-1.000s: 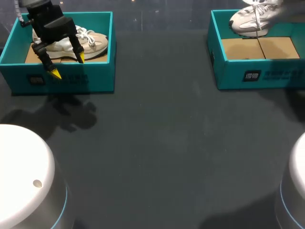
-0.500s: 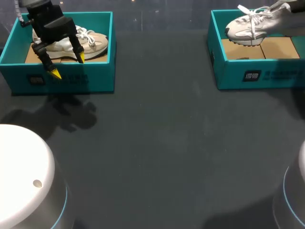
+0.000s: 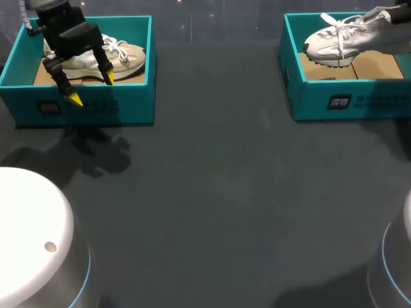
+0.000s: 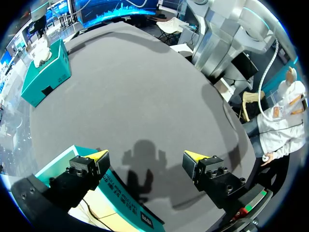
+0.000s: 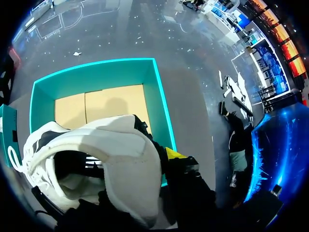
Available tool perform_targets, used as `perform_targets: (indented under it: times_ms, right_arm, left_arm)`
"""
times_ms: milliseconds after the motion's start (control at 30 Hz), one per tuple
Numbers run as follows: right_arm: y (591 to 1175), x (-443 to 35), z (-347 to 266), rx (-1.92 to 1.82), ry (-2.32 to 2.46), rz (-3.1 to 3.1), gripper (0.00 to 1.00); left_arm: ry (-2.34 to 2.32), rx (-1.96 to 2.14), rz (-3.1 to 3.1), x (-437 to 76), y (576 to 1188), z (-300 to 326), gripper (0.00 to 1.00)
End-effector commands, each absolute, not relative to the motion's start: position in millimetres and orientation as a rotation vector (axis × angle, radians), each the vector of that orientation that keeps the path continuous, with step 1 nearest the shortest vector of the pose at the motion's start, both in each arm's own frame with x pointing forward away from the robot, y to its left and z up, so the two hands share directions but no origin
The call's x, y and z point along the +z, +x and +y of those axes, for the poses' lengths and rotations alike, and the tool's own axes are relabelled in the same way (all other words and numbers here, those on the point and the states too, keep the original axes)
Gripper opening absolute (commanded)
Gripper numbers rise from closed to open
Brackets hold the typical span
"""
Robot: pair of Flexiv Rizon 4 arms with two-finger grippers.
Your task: Take the shoe out of the shoebox, open the shoe tongue, remove and reinsert the insole, then place the shoe into the shoebox
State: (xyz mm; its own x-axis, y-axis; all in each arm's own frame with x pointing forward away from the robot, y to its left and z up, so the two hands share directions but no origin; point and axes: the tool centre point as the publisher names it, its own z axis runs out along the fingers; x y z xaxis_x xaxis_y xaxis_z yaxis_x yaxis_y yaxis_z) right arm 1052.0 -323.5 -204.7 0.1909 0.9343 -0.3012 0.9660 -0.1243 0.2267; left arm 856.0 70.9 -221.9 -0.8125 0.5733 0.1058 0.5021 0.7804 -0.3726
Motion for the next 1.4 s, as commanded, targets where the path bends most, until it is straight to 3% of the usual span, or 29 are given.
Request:
perform_targets:
  times_ms: [33,500,1400]
  right_arm:
    - [1054.4,-218.3,-325.6,-0.101,2.119,1.798,0.0]
    - [1039.1,-260.1,-329.7,0.002,2.243,1.853,0.0]
    - [1028.6,-302.3,-342.8,-0.146,2.34,1.789,0.0]
  left_arm:
    - [-0.845,0.486,-2.76,-221.8,855.9,71.5,1.0]
    - [-0.845,0.486,-2.76,-221.8,855.9,71.5,1.0]
    - [-0.845,0.486,-2.76,-221.8,855.9,71.5,1.0]
